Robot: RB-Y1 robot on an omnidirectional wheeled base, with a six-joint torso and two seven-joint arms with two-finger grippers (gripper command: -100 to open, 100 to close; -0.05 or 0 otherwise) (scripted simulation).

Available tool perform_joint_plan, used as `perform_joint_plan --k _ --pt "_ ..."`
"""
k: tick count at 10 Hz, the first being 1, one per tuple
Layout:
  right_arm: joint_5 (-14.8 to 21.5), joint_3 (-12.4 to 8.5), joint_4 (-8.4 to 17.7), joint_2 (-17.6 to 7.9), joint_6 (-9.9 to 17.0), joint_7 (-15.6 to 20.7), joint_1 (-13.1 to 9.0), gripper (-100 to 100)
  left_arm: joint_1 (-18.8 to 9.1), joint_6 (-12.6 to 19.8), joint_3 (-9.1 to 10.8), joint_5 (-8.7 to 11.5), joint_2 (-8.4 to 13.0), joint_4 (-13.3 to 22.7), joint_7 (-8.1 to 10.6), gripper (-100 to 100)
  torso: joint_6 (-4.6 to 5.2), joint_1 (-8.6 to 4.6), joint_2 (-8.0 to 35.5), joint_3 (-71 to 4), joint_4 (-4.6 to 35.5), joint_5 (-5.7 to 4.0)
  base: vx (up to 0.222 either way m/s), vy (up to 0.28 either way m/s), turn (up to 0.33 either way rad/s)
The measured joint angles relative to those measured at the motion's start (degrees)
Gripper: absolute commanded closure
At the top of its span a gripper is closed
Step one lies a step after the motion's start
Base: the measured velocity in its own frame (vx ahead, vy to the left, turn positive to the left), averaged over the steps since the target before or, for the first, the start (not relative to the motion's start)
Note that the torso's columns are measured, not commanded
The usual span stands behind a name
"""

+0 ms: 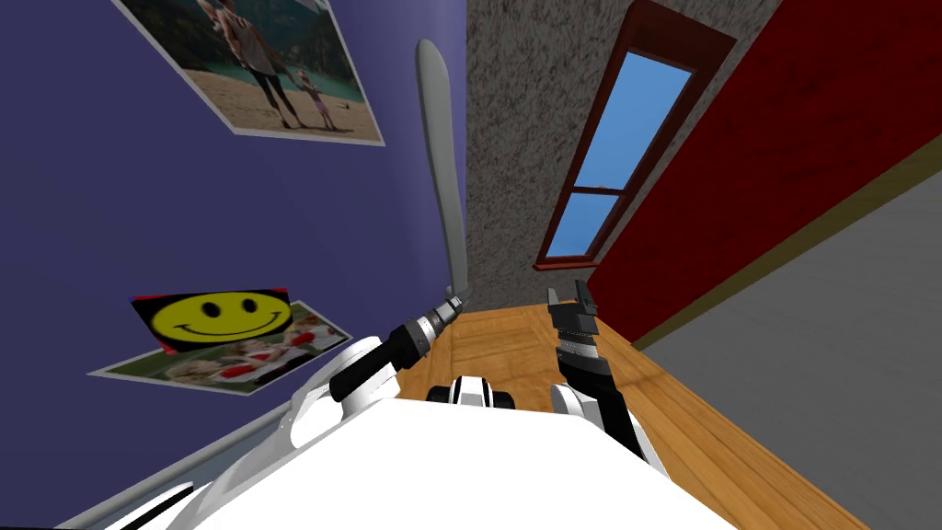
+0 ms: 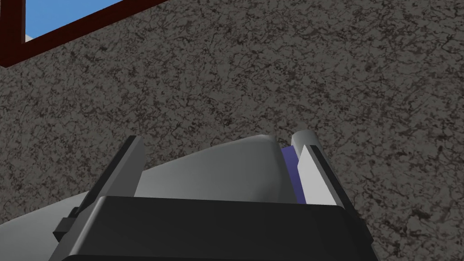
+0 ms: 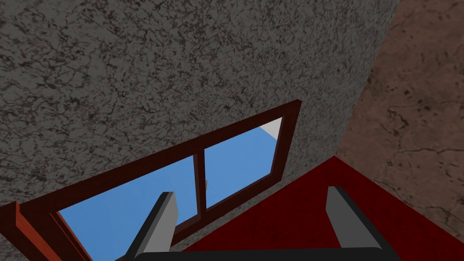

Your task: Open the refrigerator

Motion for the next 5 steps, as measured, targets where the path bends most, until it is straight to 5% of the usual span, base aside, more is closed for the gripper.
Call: perform_joint_plan --k 5 --pt "0.0 0.0 0.0 0.0 0.0 0.0 0.0 0 0.4 0.1 -0.43 0.3 0.0 0.5 0.35 0 -0.01 0.27 -0.6 -0.2 -0.5 0.17 0.0 0.0 0.0"
